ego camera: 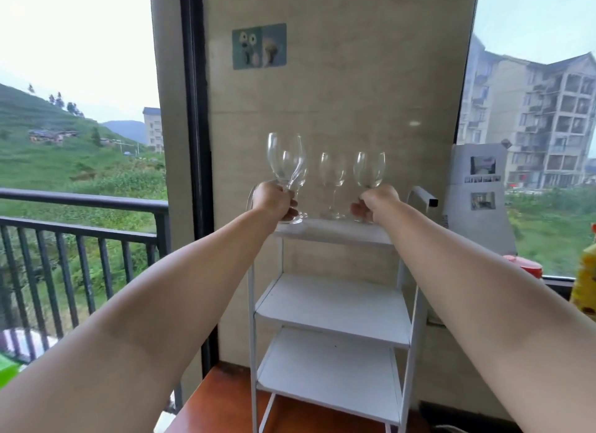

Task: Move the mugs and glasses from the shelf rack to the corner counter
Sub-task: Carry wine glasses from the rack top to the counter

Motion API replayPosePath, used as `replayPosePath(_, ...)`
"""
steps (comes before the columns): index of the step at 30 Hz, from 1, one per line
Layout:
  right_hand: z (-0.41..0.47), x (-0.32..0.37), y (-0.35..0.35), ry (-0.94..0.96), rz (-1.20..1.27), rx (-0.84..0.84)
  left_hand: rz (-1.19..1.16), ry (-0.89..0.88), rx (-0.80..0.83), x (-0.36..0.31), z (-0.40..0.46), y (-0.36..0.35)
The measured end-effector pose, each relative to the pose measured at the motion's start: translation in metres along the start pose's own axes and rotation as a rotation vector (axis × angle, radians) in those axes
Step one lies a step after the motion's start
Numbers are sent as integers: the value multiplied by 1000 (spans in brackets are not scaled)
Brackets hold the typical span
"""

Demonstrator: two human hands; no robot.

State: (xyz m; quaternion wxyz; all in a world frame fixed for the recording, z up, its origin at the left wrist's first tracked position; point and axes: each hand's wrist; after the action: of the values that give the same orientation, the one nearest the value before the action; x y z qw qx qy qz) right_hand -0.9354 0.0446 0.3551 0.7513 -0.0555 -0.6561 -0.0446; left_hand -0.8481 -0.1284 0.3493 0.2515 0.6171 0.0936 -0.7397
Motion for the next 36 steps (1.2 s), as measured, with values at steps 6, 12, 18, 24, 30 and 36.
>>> replayPosePath(6, -35, 18, 3, 108, 53, 48, -39, -77, -7, -20, -17, 12)
replayPosePath(12, -96, 32, 12, 132, 79, 66, -39, -109, 75, -15, -57, 21)
replayPosePath(18, -188, 15, 31, 94, 23, -43, -64, -96, 215, 5, -124, 37)
replayPosePath(24, -282, -38, 73, -59, 21, -148, -137, 35, 380, 49, -210, 35)
replayPosePath(30, -373, -100, 149, -230, 150, -287, -100, 218, 617, 113, -317, 2)
replayPosePath(36, -478, -157, 235, -345, 218, -441, 22, 295, 860, 156, -427, -39)
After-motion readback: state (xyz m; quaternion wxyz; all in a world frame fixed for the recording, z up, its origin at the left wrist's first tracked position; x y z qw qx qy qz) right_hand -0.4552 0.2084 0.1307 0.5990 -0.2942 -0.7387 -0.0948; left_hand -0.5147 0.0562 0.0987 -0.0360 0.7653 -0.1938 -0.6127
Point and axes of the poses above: each hand's wrist, its own z-axis towards the middle knuckle, its own y-axis out of the back of the hand, x = y × z, and after that the axes turned 4 degrees about y, right-handed
